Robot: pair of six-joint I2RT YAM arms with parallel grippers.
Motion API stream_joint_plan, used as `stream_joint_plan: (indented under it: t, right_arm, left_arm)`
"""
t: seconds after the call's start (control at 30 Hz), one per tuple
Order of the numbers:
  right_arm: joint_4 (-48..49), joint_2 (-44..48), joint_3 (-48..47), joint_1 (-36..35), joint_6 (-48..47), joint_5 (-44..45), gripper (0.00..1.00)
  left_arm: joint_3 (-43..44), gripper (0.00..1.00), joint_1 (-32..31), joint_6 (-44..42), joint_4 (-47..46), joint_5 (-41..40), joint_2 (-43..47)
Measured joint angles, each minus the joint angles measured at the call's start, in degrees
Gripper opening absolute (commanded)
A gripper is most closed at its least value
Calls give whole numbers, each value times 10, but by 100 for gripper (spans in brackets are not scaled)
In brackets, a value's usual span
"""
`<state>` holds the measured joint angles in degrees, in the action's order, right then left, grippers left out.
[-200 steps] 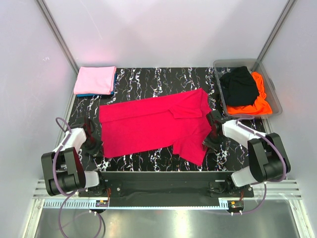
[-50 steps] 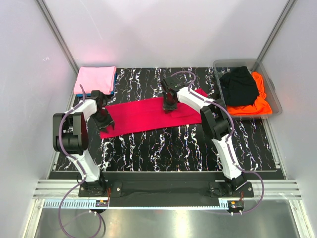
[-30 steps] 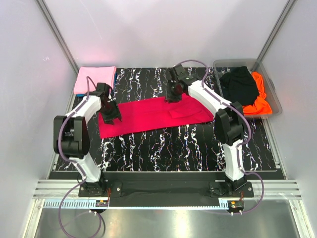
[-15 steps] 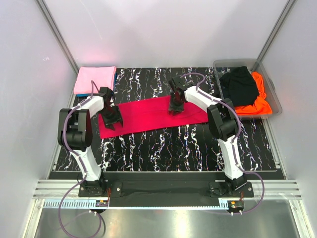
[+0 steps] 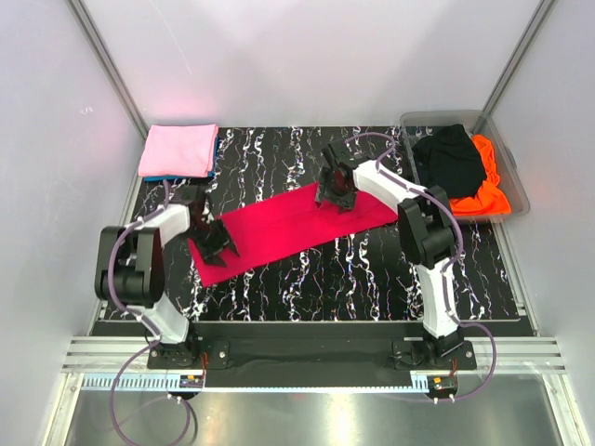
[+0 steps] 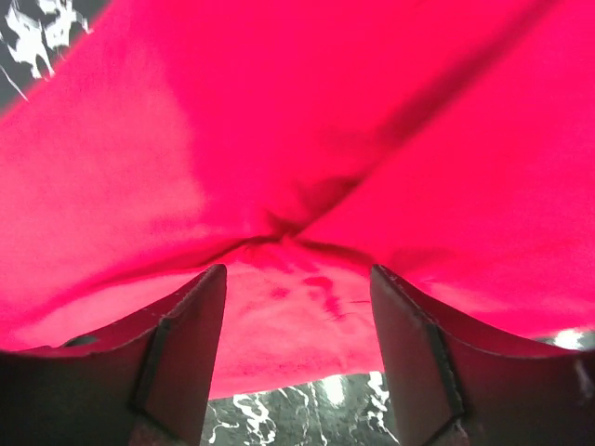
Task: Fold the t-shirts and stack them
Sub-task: Fold the tshirt
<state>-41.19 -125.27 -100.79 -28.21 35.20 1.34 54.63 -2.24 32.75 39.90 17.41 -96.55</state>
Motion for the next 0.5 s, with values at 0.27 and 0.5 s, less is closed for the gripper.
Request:
stream_joint_plan:
  t: [0.27, 0.5]
  right_arm:
    - [2, 52, 41, 27, 69, 56, 99]
    - [1, 53, 50, 19, 110, 76, 100]
  left_arm:
    - [-120, 57, -52, 54, -5, 33, 108]
    - [-177, 73, -137, 113, 20, 25, 282]
